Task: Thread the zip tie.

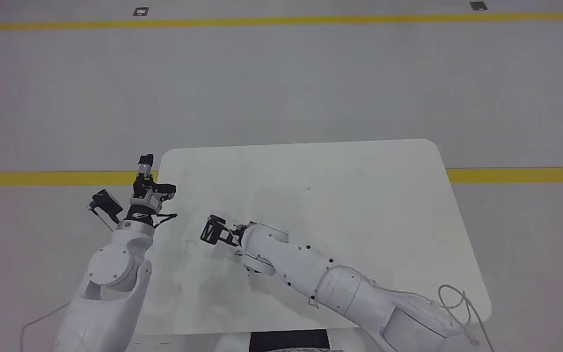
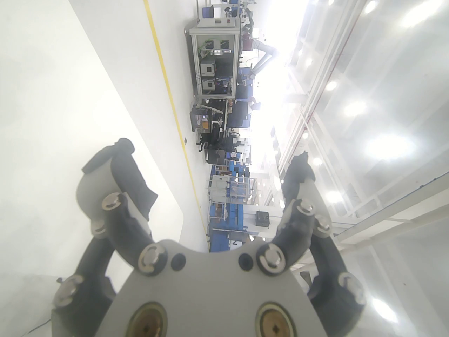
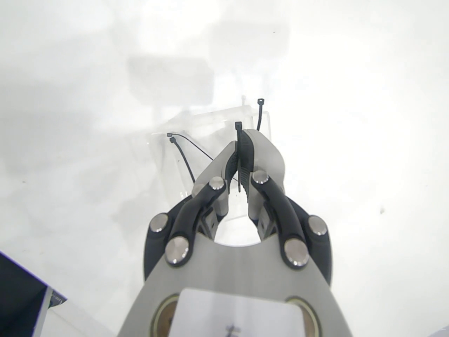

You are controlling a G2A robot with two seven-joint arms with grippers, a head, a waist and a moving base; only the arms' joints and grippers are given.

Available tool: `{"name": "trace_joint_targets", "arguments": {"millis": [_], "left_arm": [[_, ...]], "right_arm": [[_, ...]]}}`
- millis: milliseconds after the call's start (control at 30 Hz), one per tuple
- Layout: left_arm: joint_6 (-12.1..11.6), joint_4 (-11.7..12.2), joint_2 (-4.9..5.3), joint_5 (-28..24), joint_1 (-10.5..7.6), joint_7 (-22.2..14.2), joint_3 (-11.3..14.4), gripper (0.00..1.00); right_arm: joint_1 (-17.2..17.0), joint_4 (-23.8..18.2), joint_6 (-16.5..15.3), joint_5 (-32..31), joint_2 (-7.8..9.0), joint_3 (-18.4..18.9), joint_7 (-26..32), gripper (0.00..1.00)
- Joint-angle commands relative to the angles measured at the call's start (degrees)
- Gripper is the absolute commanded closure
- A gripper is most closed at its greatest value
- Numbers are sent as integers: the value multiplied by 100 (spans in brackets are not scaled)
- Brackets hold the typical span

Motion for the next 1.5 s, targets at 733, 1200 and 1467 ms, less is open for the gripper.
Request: {"name": "trace_joint_targets", "arguments": {"millis": [733,1200,1467], "left_arm": [[0,0,0,0,0,0,0,0],[0,0,0,0,0,0,0,0],[0,0,0,0,0,0,0,0]], "right_arm": [[-1925,-2641,-1207,1011,1288,2005,-1939,100],[-1993,-2522,-1163,1159,1285,2061,-2665,100],[-1458,-1519,-1207,2043,1300,1680,-4639,100]]}}
